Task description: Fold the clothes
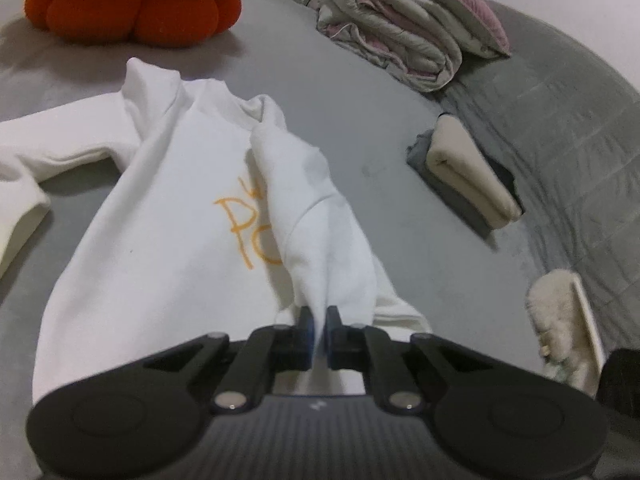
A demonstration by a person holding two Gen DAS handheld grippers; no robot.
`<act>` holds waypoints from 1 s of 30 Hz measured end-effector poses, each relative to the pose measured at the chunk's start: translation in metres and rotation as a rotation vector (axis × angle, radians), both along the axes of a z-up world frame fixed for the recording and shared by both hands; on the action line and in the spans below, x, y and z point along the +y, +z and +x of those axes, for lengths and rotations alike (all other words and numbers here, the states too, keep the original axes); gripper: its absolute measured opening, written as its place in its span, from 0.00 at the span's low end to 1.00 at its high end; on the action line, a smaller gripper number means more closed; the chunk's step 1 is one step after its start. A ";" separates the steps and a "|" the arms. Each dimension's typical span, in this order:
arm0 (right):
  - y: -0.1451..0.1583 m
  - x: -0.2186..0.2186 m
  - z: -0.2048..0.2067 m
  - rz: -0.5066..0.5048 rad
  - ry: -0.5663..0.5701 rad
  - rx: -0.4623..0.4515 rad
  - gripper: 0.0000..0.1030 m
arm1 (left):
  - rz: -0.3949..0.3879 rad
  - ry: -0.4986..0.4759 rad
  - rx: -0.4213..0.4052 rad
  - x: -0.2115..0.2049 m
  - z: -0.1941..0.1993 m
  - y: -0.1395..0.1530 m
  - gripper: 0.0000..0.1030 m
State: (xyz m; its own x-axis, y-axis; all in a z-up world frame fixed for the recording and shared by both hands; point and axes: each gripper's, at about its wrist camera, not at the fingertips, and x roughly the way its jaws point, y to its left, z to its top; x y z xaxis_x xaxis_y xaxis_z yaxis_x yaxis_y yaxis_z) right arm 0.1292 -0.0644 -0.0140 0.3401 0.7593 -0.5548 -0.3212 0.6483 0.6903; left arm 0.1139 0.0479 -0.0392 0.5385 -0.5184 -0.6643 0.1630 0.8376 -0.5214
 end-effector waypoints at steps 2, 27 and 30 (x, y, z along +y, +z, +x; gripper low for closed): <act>0.007 -0.016 0.002 0.030 -0.051 -0.021 0.18 | -0.015 -0.003 0.008 0.003 -0.003 0.001 0.05; -0.036 -0.050 0.070 0.285 -0.434 0.094 0.12 | -0.146 -0.132 0.058 0.019 -0.040 0.006 0.06; -0.030 -0.051 0.066 0.224 -0.461 0.064 0.05 | -0.126 -0.113 0.054 0.021 -0.037 0.008 0.20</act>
State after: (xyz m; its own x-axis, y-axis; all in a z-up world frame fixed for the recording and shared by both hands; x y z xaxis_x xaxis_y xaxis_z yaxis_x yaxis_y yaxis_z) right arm 0.1951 -0.1153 -0.0441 0.6385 0.6409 -0.4262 0.0104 0.5466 0.8374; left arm 0.0774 0.0688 -0.0316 0.4372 -0.6546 -0.6167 0.2212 0.7429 -0.6317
